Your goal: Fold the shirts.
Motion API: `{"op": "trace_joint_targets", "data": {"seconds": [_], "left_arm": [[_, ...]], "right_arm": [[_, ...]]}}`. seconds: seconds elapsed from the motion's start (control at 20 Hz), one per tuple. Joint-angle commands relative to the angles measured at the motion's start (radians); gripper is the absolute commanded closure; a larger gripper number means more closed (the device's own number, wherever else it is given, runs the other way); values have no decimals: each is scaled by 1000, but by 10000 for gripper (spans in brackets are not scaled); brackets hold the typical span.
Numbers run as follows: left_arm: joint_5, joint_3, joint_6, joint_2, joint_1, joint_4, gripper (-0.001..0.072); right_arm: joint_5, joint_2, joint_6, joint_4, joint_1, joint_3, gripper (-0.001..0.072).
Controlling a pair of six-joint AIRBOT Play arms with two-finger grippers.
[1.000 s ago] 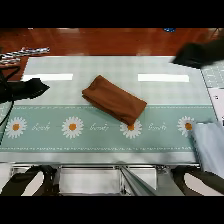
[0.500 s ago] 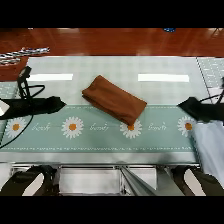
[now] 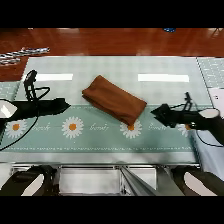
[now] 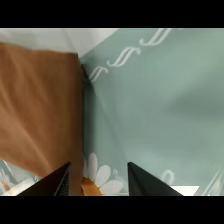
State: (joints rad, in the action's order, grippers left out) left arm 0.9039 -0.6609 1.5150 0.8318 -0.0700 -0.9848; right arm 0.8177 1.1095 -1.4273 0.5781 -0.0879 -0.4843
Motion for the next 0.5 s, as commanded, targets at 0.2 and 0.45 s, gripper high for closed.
{"op": "trace_joint_targets", "data": {"seconds": [0.2, 0.45], "left_arm": [[-3, 1, 0, 2, -1, 3, 688], [-3, 1, 0, 2, -1, 3, 688]], "right_arm": [[-44, 295, 21, -130, 224, -168, 304], [-18, 411, 75, -161, 334, -383, 669]]}}
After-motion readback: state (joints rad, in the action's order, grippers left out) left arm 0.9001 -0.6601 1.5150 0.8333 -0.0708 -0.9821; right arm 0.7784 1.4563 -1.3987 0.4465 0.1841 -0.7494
